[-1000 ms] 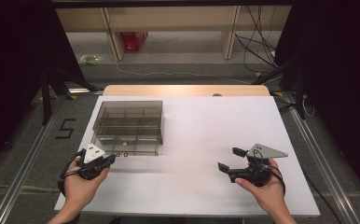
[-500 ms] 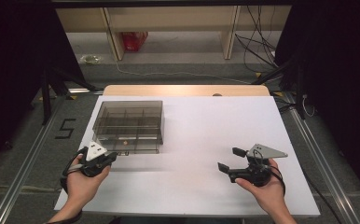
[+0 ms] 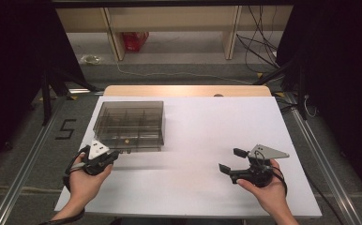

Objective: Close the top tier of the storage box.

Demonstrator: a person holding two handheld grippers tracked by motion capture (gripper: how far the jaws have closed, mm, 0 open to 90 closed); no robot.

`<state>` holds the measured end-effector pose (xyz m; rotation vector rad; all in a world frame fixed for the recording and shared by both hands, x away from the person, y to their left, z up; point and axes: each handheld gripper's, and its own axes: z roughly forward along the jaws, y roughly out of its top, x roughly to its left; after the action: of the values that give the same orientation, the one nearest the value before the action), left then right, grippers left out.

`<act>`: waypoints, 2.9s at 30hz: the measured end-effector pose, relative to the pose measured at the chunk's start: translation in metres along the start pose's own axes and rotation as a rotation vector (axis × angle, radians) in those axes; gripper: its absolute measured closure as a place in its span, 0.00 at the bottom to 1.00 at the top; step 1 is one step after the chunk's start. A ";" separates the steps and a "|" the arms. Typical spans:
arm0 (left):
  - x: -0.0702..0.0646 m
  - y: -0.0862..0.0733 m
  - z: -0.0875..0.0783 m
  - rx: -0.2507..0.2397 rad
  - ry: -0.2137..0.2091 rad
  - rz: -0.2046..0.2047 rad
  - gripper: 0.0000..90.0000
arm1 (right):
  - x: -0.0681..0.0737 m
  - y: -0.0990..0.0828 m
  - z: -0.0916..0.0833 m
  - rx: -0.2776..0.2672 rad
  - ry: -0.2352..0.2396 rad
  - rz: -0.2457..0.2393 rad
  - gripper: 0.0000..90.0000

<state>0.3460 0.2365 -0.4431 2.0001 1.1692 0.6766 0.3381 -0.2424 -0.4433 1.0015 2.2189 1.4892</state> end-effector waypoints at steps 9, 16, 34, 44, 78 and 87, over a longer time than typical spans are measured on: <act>0.003 0.001 0.003 -0.005 0.000 -0.001 1.00 | -0.004 0.001 -0.003 -0.009 -0.001 0.005 0.18; 0.003 0.002 0.005 -0.007 0.005 0.000 1.00 | -0.005 0.001 -0.004 -0.010 0.000 0.005 0.18; 0.006 0.004 0.011 -0.022 0.017 -0.010 1.00 | -0.004 0.000 -0.002 -0.006 -0.001 0.009 0.18; 0.010 0.008 0.018 -0.032 0.030 -0.019 1.00 | -0.004 0.000 -0.002 -0.004 -0.002 0.009 0.18; 0.014 0.009 0.022 -0.042 0.025 -0.021 1.00 | -0.004 0.000 -0.002 -0.002 -0.006 0.008 0.18; 0.015 0.012 0.028 -0.042 0.029 -0.019 1.00 | -0.004 0.000 -0.002 -0.003 -0.005 0.007 0.18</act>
<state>0.3790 0.2371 -0.4496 1.9484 1.1799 0.7165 0.3399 -0.2469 -0.4431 1.0115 2.2113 1.4911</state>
